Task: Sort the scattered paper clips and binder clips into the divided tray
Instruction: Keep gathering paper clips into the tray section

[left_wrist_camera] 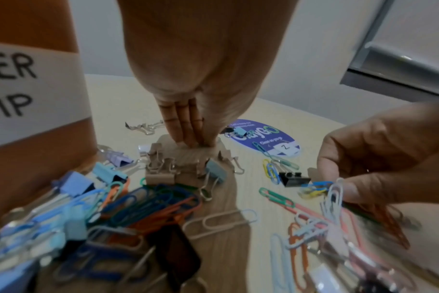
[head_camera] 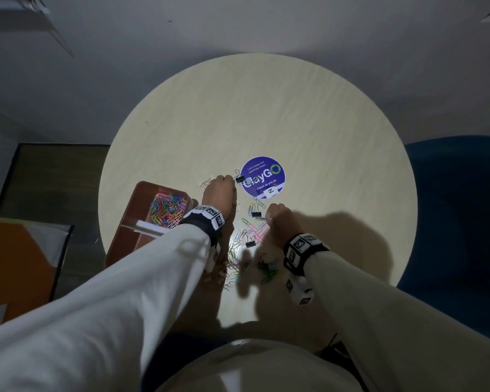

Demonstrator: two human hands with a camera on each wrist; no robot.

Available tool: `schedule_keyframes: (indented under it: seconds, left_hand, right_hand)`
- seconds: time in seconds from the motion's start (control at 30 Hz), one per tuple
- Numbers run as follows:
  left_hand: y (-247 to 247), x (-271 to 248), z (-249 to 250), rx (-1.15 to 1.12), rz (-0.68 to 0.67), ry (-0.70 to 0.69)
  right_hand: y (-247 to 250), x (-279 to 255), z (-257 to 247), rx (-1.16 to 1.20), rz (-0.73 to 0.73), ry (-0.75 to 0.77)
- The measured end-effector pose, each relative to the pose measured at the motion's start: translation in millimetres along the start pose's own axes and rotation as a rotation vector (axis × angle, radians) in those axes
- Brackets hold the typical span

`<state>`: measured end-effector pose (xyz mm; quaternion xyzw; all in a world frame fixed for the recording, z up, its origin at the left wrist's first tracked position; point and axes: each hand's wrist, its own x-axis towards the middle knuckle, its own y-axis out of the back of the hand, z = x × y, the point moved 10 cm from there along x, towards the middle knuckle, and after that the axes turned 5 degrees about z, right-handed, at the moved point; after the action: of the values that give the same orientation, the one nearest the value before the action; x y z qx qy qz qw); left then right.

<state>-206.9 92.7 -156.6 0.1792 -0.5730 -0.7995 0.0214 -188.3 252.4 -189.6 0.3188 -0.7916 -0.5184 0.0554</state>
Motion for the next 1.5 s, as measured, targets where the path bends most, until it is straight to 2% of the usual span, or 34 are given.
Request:
schedule_keyframes:
  seconds: [0.07, 0.13, 0.23, 0.4, 0.5, 0.63, 0.73, 0.83, 0.93, 1.0, 1.13, 1.2, 1.33, 1.5]
  left_hand:
    - [-5, 1, -5, -0.03, -0.026, 0.026]
    - [-10, 4, -7, -0.06, -0.028, 0.034]
    - [-9, 8, -7, -0.229, 0.015, 0.041]
    - [2, 11, -5, -0.443, 0.062, 0.072]
    - [8, 14, -2, -0.405, 0.078, 0.064]
    - [-1, 9, 8, -0.281, 0.019, 0.005]
    - [-9, 4, 12, -0.223, 0.039, -0.037]
    - [-19, -8, 17, -0.175, 0.06, -0.092]
    - [-21, -17, 14, -0.244, 0.057, -0.053]
    - [-15, -15, 9, -0.343, 0.082, -0.001]
    - [-1, 2, 5, -0.433, 0.115, 0.016]
    - [8, 13, 6, -0.399, 0.139, 0.014]
    - [7, 26, 1, -0.339, 0.1, 0.078]
    - [-16, 34, -2, -0.174, 0.008, 0.0]
  right_hand:
    - [6, 4, 12, 0.035, 0.016, -0.066]
    - [18, 9, 16, 0.145, 0.085, -0.071]
    - [26, 14, 30, 0.243, 0.146, -0.102]
    - [30, 13, 57, 0.604, 0.154, -0.431]
    - [34, 16, 56, 0.776, 0.213, -0.456]
    - [34, 22, 52, 0.815, 0.255, -0.406]
    - [31, 26, 53, 0.786, 0.264, -0.366]
    - [31, 27, 47, 0.753, 0.22, -0.311]
    - [31, 30, 34, 0.746, 0.148, -0.255]
    - [27, 32, 36, 0.757, 0.127, -0.295]
    - [16, 29, 55, 0.812, 0.162, -0.492]
    - [18, 25, 59, 0.87, 0.193, -0.546]
    - [22, 19, 62, 0.943, 0.235, -0.601]
    - [20, 19, 56, 0.973, 0.189, -0.593]
